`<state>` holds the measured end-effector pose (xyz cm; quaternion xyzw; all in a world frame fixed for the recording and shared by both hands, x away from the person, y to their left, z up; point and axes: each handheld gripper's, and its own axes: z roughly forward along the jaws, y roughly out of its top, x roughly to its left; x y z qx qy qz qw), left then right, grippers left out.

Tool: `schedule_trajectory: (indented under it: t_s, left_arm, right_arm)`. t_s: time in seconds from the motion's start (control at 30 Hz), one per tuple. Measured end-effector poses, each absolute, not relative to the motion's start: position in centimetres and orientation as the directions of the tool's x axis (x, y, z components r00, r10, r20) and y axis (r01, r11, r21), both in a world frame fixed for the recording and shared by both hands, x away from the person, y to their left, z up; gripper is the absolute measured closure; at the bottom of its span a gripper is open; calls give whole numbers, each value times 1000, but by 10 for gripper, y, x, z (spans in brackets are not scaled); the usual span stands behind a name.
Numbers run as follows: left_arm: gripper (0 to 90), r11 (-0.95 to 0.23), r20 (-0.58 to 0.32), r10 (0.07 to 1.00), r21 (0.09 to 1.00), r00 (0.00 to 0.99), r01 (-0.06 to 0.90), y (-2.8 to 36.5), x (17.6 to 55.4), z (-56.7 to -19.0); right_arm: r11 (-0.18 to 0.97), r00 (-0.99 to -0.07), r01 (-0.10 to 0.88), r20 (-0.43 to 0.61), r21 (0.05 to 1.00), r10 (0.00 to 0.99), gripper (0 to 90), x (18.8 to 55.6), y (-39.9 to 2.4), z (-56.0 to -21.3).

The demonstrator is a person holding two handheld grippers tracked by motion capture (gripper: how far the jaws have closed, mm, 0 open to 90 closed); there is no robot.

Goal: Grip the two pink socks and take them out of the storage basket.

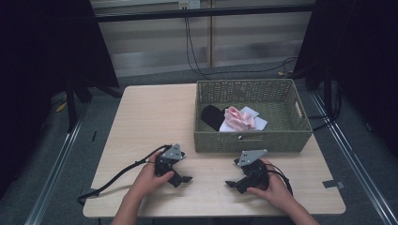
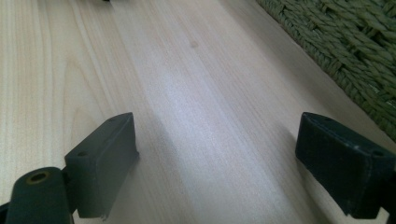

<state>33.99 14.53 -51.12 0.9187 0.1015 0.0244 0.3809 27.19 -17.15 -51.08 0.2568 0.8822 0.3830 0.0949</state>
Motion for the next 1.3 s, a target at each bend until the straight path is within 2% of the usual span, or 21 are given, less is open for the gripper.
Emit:
schedule_trajectory:
  t_s: [0.57,0.9,1.3]
  left_arm:
    - [0,-689,-32,205,705,978,167,145,340,-511]
    - [0,-691,-33,204,703,978,167,145,340,-511]
    - [0,-691,-33,200,704,979,165,145,340,-511]
  right_arm:
    - [584,-851,390,36,712,524,122,274,-171,-509]
    - [692,-878,417,66,590,473,158,278,-165,-486]
    - [754,-872,469,108,459,477,199,285,-175,-451]
